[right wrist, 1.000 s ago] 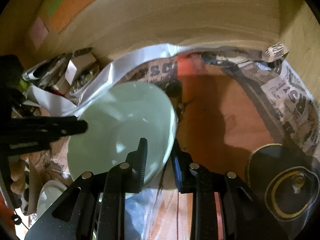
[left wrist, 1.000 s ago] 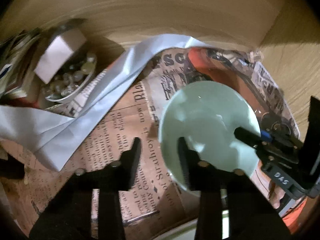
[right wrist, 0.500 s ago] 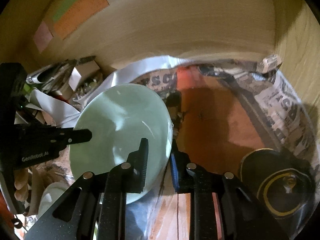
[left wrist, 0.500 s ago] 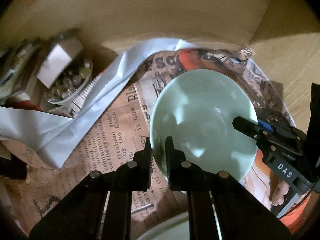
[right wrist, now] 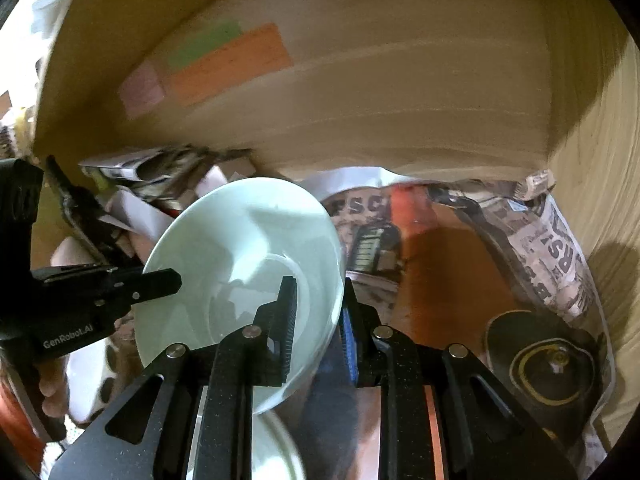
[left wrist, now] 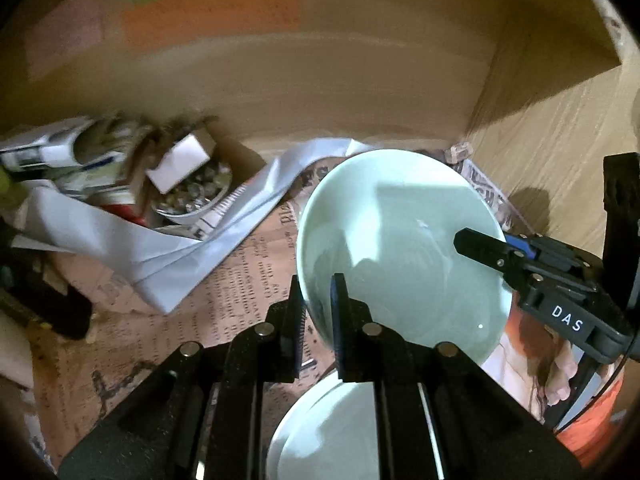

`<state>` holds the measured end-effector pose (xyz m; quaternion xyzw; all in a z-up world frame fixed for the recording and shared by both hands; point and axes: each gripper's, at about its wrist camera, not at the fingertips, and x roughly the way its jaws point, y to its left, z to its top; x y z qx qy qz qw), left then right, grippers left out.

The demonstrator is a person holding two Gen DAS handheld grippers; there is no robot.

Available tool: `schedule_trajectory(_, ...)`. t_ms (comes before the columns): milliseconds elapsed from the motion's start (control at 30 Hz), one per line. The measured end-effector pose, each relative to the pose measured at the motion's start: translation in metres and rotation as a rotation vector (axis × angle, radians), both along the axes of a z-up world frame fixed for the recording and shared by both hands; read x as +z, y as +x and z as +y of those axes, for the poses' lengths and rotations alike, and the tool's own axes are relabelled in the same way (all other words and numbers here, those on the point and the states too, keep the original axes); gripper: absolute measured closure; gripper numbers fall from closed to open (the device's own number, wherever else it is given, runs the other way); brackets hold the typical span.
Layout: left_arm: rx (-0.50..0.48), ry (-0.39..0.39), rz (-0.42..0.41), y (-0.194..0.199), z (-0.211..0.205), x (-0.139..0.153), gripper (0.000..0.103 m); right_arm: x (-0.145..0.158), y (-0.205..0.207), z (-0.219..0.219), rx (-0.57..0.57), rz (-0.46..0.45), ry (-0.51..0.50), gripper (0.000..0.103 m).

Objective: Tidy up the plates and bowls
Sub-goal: 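Lift the mint green bowl with both tools and carry it toward the stack, then lower the mint green bowl into the white dotted bowl with both tools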

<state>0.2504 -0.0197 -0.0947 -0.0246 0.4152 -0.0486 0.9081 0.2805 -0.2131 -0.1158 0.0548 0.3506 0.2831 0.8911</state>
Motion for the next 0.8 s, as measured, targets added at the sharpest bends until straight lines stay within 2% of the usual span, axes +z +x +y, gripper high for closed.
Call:
schedule_trajectory(200, 0.023, 0.0, -0.071, -0.039, 0.015, 0.013, 0.092, 0.013, -0.025, 0.017, 0.035, -0.041, 0.005, 0.084)
schedule_trajectory(433, 0.061, -0.017, -0.124, -0.077, 0.038, 0.014, 0.092, 0.021, -0.053, 0.041, 0.078, -0.077, 0.001, 0.084)
schedule_trajectory(800, 0.126, -0.063, -0.148, -0.123, 0.078, 0.009, 0.092, 0.016, -0.083, 0.081, 0.143, -0.075, 0.008, 0.084)
